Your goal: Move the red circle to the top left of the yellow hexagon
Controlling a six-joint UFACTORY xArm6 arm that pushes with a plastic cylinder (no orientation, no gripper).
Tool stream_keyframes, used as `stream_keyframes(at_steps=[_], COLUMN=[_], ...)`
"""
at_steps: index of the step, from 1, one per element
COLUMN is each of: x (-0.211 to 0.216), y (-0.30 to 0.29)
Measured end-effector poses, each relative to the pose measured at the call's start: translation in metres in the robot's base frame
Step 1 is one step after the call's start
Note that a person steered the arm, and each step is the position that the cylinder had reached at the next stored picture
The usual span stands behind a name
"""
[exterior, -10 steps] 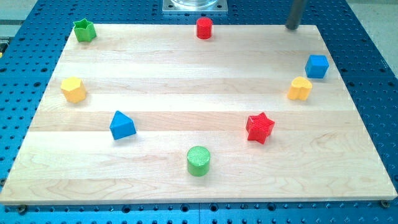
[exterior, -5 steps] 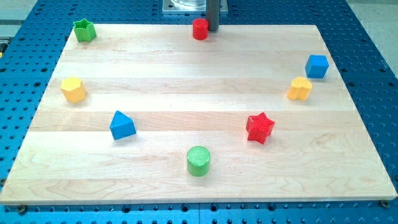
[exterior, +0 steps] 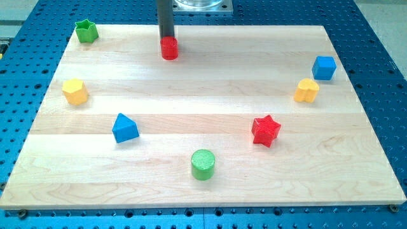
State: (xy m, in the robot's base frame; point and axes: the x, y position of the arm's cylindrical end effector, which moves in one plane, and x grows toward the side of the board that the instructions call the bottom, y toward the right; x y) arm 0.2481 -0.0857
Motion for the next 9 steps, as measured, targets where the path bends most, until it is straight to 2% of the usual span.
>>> stream_keyframes(at_steps=[1, 2, 3, 4, 6, 9], x=[0.0, 0.014, 0.038, 0.04, 0.042, 0.057], y=[0.079, 0.056, -0.018, -0.021, 0.098, 0.043])
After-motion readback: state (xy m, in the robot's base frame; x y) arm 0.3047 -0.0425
